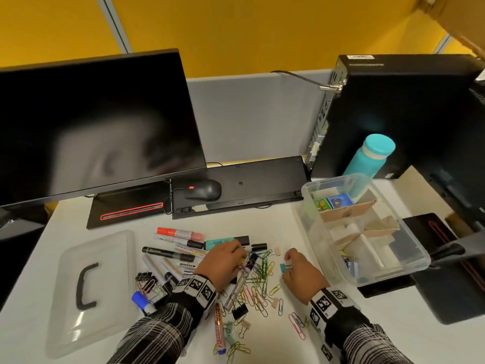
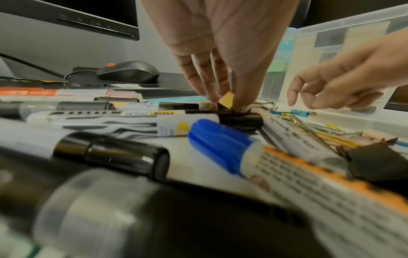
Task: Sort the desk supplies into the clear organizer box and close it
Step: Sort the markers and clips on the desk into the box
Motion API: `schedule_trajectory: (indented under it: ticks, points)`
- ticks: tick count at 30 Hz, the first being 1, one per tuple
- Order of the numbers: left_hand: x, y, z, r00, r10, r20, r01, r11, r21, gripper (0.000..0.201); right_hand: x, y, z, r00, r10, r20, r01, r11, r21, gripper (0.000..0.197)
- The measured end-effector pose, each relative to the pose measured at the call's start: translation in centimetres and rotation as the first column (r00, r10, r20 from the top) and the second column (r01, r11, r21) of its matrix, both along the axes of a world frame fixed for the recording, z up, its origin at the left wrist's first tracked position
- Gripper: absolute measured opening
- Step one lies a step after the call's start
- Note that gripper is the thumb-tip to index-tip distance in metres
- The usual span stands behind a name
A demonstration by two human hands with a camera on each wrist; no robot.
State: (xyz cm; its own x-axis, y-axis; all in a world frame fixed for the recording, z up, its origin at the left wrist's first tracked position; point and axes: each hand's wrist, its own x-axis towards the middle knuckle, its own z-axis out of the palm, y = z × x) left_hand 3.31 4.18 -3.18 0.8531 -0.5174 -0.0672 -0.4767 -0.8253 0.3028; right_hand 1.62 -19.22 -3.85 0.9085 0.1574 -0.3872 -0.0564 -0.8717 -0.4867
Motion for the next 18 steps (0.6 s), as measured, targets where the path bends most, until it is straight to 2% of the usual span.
schedule_trajectory:
  ticks: [2, 5, 6, 8, 9, 10, 11, 12, 13, 14, 15, 16, 18]
  points:
    - [-0.1, 0.3, 0.1, 0.999, 0.027, -0.021, -0.027, 0.999, -0.036, 0.03, -0.1, 0.2, 0.0, 0.996, 0.094, 0.008, -0.093, 0.992, -0.091, 0.025]
    - [-0.3, 1.0, 0.6, 0.992, 0.106, -0.067, -0.113, 0.987, -0.115, 0.032, 0.0, 0.1, -0.5, 0.991, 0.124, 0.045, -0.118, 0.987, -0.107, 0.022]
    - [-0.3, 1.2, 0.9, 0.986, 0.144, -0.086, -0.156, 0.976, -0.153, 0.032, -0.1, 0.0, -0.8, 0.994, 0.097, 0.052, -0.095, 0.994, -0.051, 0.019]
    - [-0.6, 1.6, 1.5, 0.965, 0.23, -0.122, -0.253, 0.94, -0.227, 0.033, -0.1, 0.1, -1.0, 0.996, -0.086, 0.036, 0.077, 0.978, 0.195, 0.009]
    - [-0.6, 1.9, 1.8, 0.953, 0.27, -0.136, -0.297, 0.921, -0.254, 0.033, 0.1, 0.1, -0.9, 0.972, -0.229, -0.049, 0.231, 0.904, 0.36, 0.01]
    - [-0.6, 2.1, 2.0, 0.941, 0.304, -0.149, -0.334, 0.903, -0.269, 0.034, 0.4, 0.2, -0.6, 0.909, -0.358, -0.216, 0.417, 0.749, 0.514, 0.015]
    - [-0.6, 2.4, 2.2, 0.931, 0.329, -0.161, -0.363, 0.889, -0.28, 0.034, 0.5, 0.3, -0.4, 0.807, -0.413, -0.423, 0.589, 0.502, 0.633, 0.018]
    - [-0.4, 2.6, 2.4, 0.922, 0.348, -0.172, -0.385, 0.875, -0.293, 0.033, 0.7, 0.4, -0.1, 0.709, -0.387, -0.589, 0.695, 0.243, 0.677, 0.017]
    - [-0.3, 2.8, 2.5, 0.912, 0.364, -0.187, -0.407, 0.861, -0.307, 0.031, 0.9, 0.4, 0.4, 0.643, -0.331, -0.691, 0.741, 0.041, 0.671, 0.013]
    - [-0.2, 3.0, 2.5, 0.902, 0.38, -0.204, -0.429, 0.845, -0.321, 0.029, 1.0, 0.5, 0.8, 0.622, -0.283, -0.73, 0.747, -0.066, 0.661, 0.012]
    - [-0.1, 3.2, 2.6, 0.893, 0.395, -0.217, -0.448, 0.83, -0.333, 0.026, 1.2, 0.7, 0.9, 0.623, -0.256, -0.74, 0.741, -0.113, 0.662, 0.014]
    - [-0.1, 3.4, 2.6, 0.885, 0.407, -0.227, -0.464, 0.817, -0.343, 0.024, 1.3, 0.9, 1.0, 0.63, -0.256, -0.733, 0.733, -0.115, 0.67, 0.014]
    - [-0.1, 3.7, 2.6, 0.873, 0.422, -0.244, -0.486, 0.79, -0.373, 0.022, 1.9, 1.4, 0.7, 0.632, -0.317, -0.707, 0.733, -0.051, 0.678, 0.017]
